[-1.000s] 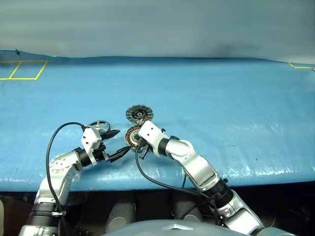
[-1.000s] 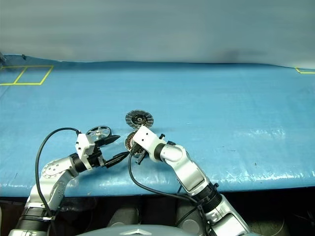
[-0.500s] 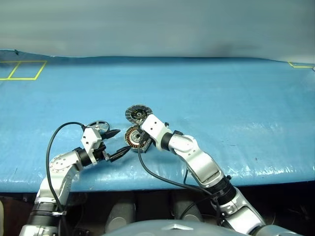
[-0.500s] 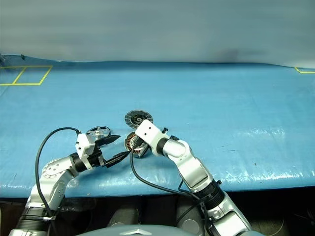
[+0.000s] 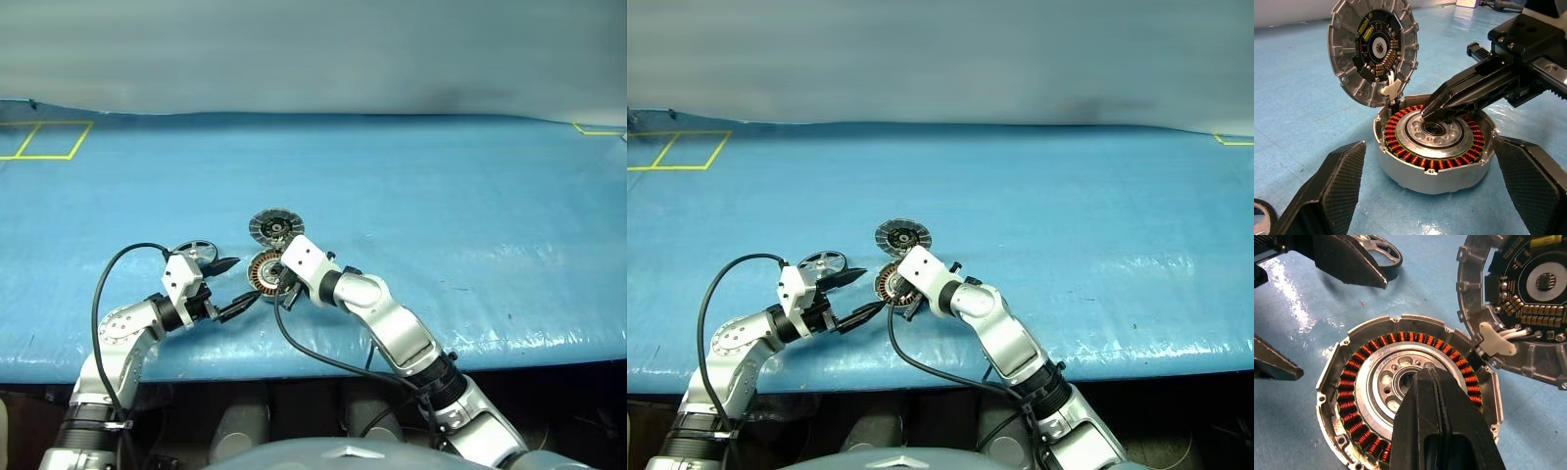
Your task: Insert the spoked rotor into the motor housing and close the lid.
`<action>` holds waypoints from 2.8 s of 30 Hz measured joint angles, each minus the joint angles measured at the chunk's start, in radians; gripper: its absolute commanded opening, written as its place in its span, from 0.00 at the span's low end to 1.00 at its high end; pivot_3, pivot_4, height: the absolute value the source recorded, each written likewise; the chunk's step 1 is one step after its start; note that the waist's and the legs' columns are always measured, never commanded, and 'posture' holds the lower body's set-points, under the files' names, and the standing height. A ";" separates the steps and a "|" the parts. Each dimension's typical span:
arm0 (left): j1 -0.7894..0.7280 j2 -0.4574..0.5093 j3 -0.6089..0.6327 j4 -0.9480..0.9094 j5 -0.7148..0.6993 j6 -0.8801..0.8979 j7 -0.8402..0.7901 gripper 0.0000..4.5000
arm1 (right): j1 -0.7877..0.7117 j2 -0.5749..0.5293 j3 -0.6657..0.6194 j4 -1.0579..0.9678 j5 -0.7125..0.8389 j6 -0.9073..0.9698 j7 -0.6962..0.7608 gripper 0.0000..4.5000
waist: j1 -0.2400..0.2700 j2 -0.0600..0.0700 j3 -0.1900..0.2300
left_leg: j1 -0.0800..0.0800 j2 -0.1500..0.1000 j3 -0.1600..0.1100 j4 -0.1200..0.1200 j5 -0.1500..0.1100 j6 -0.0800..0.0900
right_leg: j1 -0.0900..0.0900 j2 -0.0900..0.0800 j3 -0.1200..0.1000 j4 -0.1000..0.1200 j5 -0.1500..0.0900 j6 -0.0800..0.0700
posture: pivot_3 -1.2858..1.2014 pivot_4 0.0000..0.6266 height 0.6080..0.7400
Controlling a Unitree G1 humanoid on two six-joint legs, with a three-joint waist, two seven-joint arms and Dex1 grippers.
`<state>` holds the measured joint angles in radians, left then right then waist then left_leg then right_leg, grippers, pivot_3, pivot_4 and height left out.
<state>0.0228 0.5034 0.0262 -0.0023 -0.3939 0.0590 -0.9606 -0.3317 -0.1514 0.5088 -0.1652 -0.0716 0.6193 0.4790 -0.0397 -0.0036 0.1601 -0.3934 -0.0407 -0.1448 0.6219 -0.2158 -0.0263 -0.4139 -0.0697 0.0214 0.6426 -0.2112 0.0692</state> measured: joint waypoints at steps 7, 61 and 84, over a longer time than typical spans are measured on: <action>0.000 0.000 0.000 0.000 0.001 0.000 0.001 0.99 | 0.000 0.003 0.003 0.008 -0.001 -0.007 -0.003 0.00 | 0.000 0.000 0.000 | 0.000 0.000 0.000 0.000 0.000 0.000 | 0.000 0.000 0.000 0.000 0.000 0.000 | 0.52 0.24 1.00; 0.045 0.163 0.180 -0.254 -0.083 0.331 0.163 0.99 | 0.064 -0.074 -0.049 -0.084 0.086 -0.092 0.073 0.00 | 0.001 -0.001 0.001 | 0.000 0.000 0.000 0.000 0.000 0.000 | 0.000 0.000 0.000 0.000 -0.002 -0.002 | 0.52 0.24 1.00; -0.263 0.454 0.092 -0.274 -0.055 0.919 0.334 0.99 | 0.066 -0.041 -0.033 -0.064 0.081 -0.115 0.060 0.00 | -0.008 -0.003 0.002 | 0.000 0.001 0.000 -0.002 0.000 -0.002 | -0.001 0.002 0.001 0.000 0.001 0.001 | 0.52 0.24 1.00</action>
<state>-0.2406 0.9575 0.1185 -0.2758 -0.4487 0.9783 -0.6268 -0.2659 -0.1925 0.4753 -0.2294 0.0097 0.5046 0.5391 -0.0473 -0.0063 0.1626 -0.3935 -0.0397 -0.1447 0.6201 -0.2155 -0.0287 -0.4152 -0.0678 0.0220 0.6428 -0.2105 0.0705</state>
